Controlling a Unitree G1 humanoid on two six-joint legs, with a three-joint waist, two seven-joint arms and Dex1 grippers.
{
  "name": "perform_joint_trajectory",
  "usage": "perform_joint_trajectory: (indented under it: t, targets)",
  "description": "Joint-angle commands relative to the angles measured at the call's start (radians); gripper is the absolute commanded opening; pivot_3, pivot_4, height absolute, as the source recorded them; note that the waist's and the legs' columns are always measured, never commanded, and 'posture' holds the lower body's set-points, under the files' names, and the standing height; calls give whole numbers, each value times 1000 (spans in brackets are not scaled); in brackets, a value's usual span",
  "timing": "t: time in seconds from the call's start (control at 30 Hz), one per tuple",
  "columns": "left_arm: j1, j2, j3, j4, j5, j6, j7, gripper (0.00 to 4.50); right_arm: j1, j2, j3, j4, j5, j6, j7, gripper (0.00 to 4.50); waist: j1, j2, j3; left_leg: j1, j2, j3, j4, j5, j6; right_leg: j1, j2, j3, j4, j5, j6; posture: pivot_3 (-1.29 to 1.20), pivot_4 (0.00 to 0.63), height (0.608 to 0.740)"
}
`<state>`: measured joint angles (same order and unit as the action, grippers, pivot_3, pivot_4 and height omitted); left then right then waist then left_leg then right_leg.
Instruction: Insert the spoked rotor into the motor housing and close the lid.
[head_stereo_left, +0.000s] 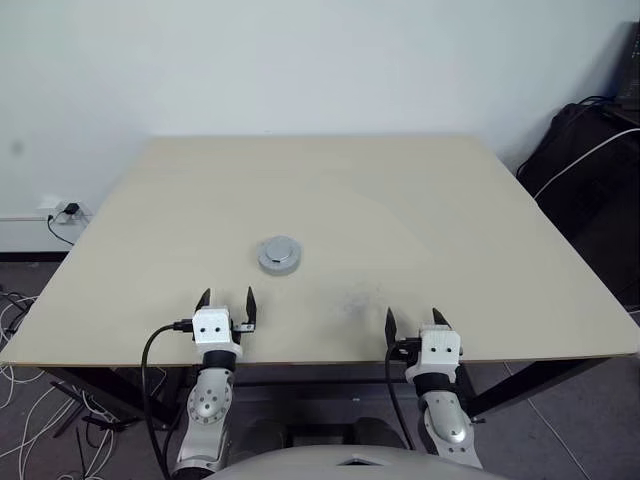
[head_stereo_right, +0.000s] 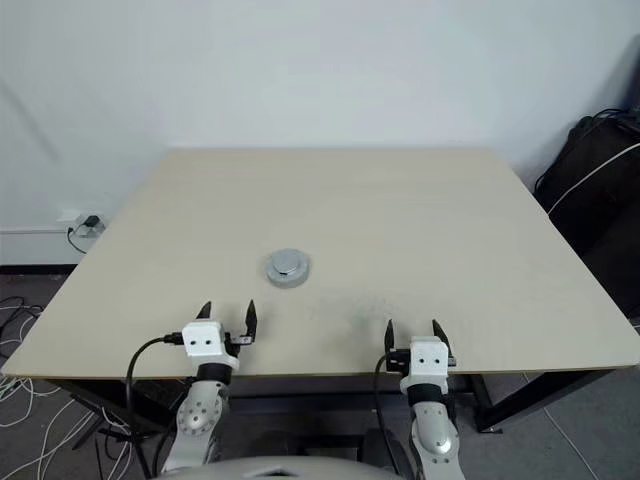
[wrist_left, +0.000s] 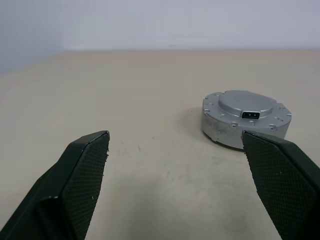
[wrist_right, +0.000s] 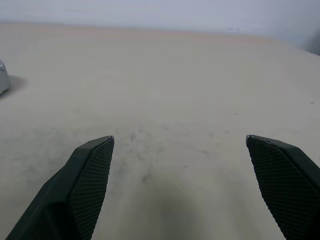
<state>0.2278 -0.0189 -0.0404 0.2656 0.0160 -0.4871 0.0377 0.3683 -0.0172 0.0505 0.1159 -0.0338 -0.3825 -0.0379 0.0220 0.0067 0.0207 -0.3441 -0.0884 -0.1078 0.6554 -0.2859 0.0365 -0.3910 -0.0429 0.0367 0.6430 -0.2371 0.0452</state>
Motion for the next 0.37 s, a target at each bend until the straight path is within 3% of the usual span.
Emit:
perform_joint_trajectory:
  t: [0.03, 0.37]
  targets:
    - [-12, -6, 4, 4, -16, -32, -19, 4468, -14, 12, -7, -21, 28, 1, 15, 4500, 0, 0, 0, 0, 0, 0, 0, 0, 0, 0, 0, 0, 0, 0, 0, 0, 0, 740]
    - [-31, -13, 12, 55, -26, -53, -43, 4468, -10, 9, -15, -32, 26, 15, 26, 4500, 0, 0, 0, 0, 0, 0, 0, 0, 0, 0, 0, 0, 0, 0, 0, 0, 0, 740]
